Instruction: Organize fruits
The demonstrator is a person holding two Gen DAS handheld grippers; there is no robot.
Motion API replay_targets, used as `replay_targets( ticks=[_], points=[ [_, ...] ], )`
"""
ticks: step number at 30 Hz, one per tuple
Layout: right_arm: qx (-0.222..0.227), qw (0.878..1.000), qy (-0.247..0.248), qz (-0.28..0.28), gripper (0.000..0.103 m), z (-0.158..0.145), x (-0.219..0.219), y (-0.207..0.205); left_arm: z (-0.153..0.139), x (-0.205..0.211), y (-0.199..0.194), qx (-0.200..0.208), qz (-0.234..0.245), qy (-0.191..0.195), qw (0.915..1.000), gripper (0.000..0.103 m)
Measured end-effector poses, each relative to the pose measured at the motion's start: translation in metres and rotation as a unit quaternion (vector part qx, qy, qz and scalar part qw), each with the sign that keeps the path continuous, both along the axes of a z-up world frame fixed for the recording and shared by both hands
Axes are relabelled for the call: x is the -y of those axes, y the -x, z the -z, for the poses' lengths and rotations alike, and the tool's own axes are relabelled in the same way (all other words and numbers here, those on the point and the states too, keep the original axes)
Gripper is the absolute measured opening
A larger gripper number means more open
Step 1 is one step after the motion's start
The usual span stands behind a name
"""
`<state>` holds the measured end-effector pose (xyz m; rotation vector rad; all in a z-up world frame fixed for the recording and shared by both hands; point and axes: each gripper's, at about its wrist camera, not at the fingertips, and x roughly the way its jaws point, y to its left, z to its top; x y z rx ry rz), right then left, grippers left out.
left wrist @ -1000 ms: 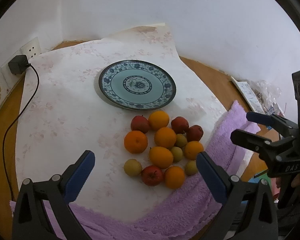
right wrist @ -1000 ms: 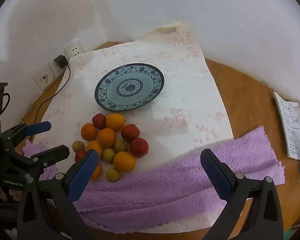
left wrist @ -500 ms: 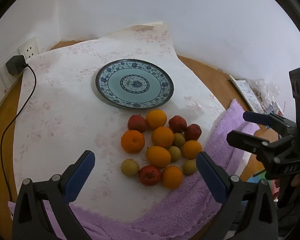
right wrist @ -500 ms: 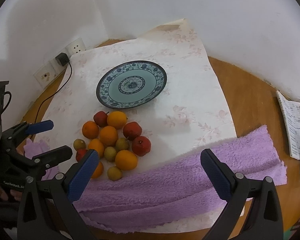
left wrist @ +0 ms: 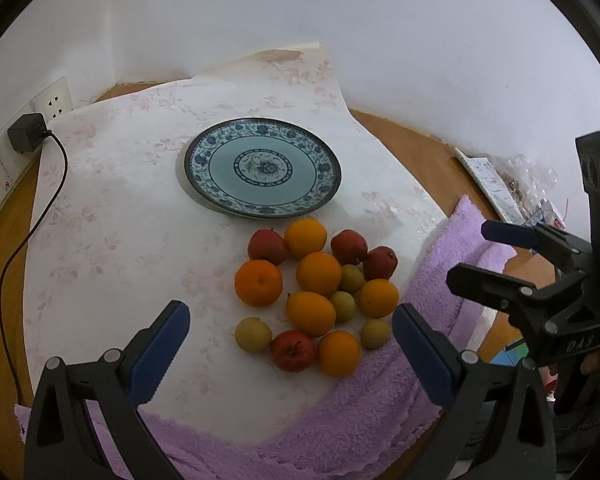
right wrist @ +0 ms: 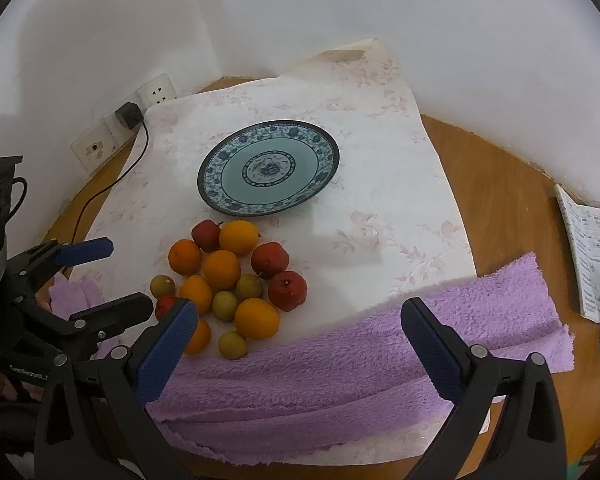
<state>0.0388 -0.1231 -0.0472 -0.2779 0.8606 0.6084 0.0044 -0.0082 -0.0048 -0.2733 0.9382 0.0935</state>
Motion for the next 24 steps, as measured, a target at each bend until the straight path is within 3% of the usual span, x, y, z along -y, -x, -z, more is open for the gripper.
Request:
replay_targets(
  ticks=[24],
  points=[
    [-0.004,1.0,0.001,-0.004,0.103,0.0013,-0.0011,-0.0013,0.001,0.0033,-0.0016,-0.003,0.005,-0.001,1.0,0.103]
  ],
)
